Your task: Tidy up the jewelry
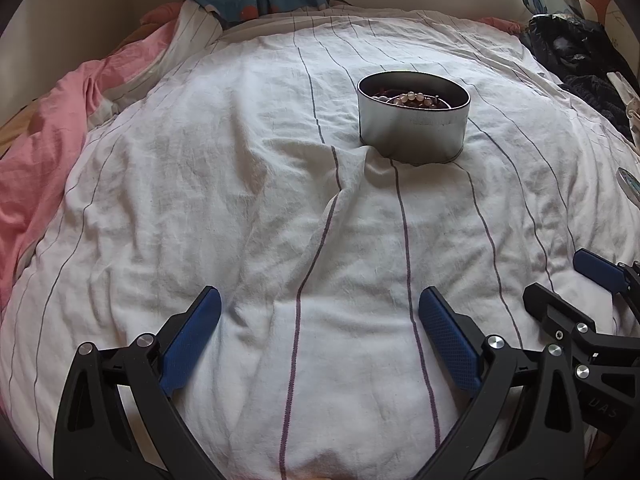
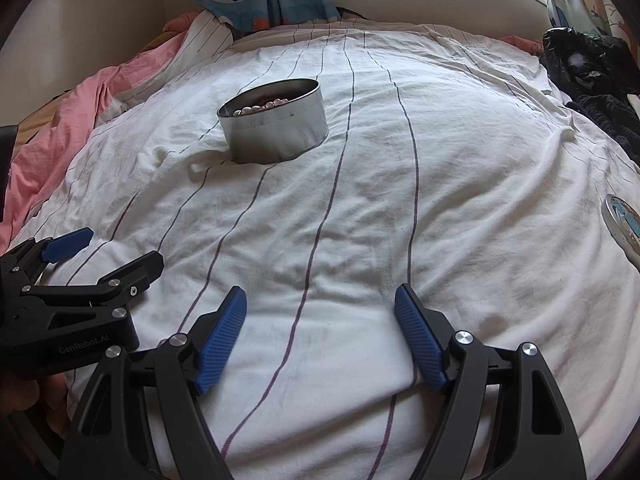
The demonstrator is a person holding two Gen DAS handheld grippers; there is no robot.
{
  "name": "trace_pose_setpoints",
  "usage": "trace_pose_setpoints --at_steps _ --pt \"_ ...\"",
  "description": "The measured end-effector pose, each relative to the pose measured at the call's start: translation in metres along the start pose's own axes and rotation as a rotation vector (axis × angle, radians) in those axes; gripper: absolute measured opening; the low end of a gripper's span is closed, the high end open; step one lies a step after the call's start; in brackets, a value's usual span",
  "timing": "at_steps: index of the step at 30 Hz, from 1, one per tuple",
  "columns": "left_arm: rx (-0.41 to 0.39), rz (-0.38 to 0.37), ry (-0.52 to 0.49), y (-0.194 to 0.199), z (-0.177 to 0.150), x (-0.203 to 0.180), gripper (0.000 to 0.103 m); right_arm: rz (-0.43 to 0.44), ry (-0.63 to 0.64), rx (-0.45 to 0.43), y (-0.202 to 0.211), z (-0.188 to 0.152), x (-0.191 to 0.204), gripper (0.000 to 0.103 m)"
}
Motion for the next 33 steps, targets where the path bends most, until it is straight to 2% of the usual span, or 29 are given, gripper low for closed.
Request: trace_pose_setpoints --at_steps 6,10,21,30,33 --pt "0.026 -0.05 -0.024 0.002 -0.003 0.003 0.096 0.001 0.0 0.0 0.0 0.0 0.0 0.074" --pt "0.014 -0.061 -0.033 0.006 -0.009 0.005 0.096 0.007 -0.002 0.0 0.0 0.0 0.001 0.077" --pt "0.005 -0.046 -0.028 0.006 -0.011 0.005 0.096 0.012 -0.007 -0.002 0.001 -0.002 0.002 0.082" --pt "0.02 -0.085 -0.016 0.004 -0.005 0.008 0.096 0.013 -0.03 -0.018 0.011 -0.011 -0.001 0.085" --pt "0.006 -0.074 0.014 0.006 0.0 0.015 0.096 0.011 -0.03 -0.017 0.011 -0.011 -0.001 0.086"
Point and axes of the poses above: each gripper's, at about its wrist camera, not at the fingertips, and y roughly against the way its jaws point, x to its left, z to its top, the point moved 8 cm from there along -y, roughly the way its jaws point, and after that the axes turned 3 degrees about z, right-handed, at the moved point
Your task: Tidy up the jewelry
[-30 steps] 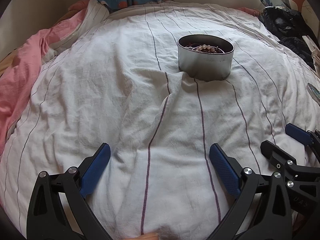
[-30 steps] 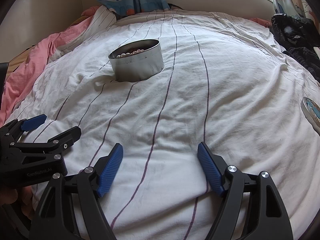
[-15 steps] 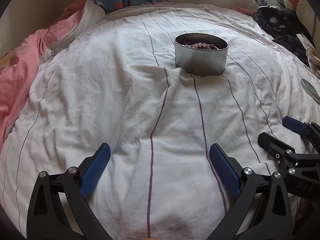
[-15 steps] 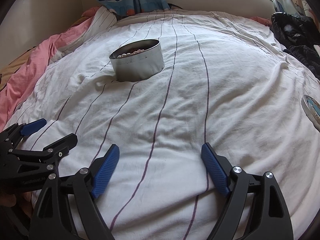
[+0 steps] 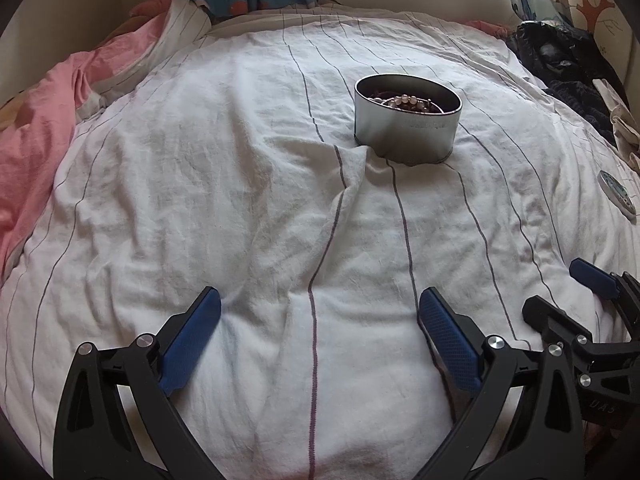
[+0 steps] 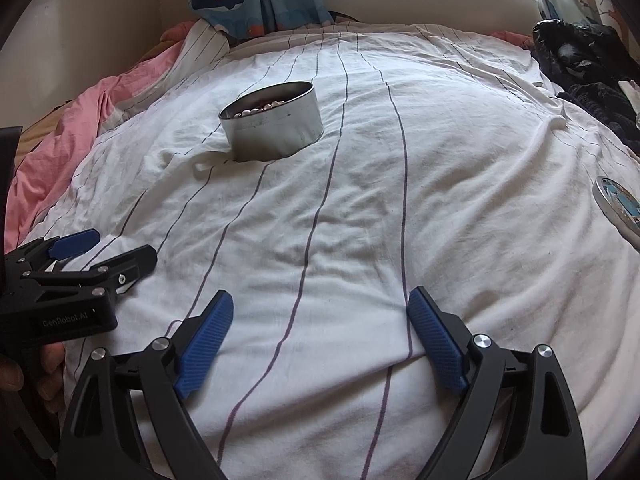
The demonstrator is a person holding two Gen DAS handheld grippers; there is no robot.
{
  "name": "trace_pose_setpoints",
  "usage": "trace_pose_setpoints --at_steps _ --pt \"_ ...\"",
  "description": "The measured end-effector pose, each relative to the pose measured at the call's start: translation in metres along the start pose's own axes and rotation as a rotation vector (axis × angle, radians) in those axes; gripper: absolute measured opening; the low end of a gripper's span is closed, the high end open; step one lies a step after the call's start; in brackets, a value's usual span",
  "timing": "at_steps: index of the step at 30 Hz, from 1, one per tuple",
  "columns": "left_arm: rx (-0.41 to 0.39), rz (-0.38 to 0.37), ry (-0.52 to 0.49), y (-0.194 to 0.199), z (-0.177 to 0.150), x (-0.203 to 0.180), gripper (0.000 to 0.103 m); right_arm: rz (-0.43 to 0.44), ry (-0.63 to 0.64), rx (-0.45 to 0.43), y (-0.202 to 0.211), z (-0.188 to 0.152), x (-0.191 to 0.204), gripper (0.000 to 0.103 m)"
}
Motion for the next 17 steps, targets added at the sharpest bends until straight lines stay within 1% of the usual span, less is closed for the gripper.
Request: trace_pose_setpoints --at_steps 3,6,11,15,17 --pt "-0.006 0.041 0.015 -0.002 0.001 0.007 0.096 -0.002 0.003 0.002 0.0 0.001 0.0 0.086" --pt "-0.015 0.076 -0.014 -0.004 -0.001 0.005 0.096 -0.002 0.004 0.005 -0.001 0.001 0.001 0.087" --pt "0.006 0.046 0.011 -0.009 -0.004 0.007 0.096 -0.001 0.006 0.008 -0.002 0.001 0.001 0.088" --pt "0.008 0.07 -0.008 -0.01 -0.005 0.005 0.096 -0.001 0.007 0.009 -0.002 0.001 0.002 0.088" --pt "0.008 0.069 -0.007 -0.01 -0.006 0.005 0.096 -0.001 0.008 0.009 -0.003 0.001 0.002 0.089"
Point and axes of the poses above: each gripper's, at about its wrist camera, not at the fingertips, and y roughly against the way its jaws point, x to its left, z to its top, the point moved 8 cm from there along -y, roughly the way its jaws point, and after that the axes turned 3 degrees about z, right-handed, at the moved point
